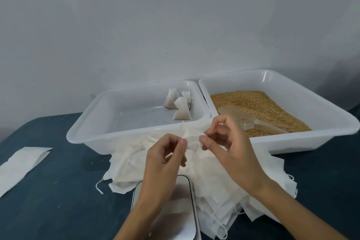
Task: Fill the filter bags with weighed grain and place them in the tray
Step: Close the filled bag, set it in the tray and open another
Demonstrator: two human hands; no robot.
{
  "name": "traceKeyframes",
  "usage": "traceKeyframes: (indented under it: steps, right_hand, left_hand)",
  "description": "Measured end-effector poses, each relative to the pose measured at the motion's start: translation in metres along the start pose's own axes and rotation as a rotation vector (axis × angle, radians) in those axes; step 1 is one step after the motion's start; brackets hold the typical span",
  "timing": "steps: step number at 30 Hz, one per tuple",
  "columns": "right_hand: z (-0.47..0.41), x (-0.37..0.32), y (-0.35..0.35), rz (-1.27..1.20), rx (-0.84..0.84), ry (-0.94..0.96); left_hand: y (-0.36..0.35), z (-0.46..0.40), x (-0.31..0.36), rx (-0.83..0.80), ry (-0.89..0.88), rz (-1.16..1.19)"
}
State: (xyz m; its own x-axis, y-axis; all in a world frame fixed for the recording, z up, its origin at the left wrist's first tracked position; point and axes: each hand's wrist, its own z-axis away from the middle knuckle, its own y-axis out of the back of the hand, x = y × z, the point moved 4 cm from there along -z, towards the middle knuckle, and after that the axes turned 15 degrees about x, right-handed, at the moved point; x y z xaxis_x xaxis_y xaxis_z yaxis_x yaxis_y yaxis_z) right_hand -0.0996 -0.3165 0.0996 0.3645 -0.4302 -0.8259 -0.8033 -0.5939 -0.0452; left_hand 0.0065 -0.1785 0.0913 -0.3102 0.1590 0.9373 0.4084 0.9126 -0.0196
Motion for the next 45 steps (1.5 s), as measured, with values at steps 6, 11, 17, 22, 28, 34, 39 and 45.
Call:
traceKeyframes:
  steps: [6,11,17,22,28,34,39,45]
  right_hand:
    - [0.008,-0.001,-0.005,0.392,-0.125,0.433]
    - [0.008,-0.003,-0.011,0.169,-0.186,0.135]
    - [-0.002,0.004,-0.001,-0.183,-0.049,-0.262]
    - [-0.002,0.004,0.001,-0.181,-0.036,-0.272]
    - [0.000,0.002,0.006,0.182,0.155,0.019]
    - [0.006,0.002,0.001,0.017,0.039,-0.079]
    - [0.005,0.001,0.005,-0.041,0.092,-0.120]
    - [0.010,-0.003,-0.006,-0.009,-0.125,-0.111]
  left_hand:
    - [-0.002,0.004,0.003,-0.030,-0.021,0.001]
    - [-0.005,0.008,0.007,-0.142,-0.161,-0.051]
    - [0.005,0.004,0.007,0.089,-0.159,-0.046]
    - [0.004,0.000,-0.001,-0.008,0.111,0.123]
    - [0.004,0.003,-0.002,0.066,-0.020,0.041]
    - [0.007,0.001,-0.001,0.105,-0.014,0.057]
    - [0.012,-0.003,0.001,0.170,0.000,0.082]
    - [0.013,-0.004,0.001,0.170,0.060,0.107]
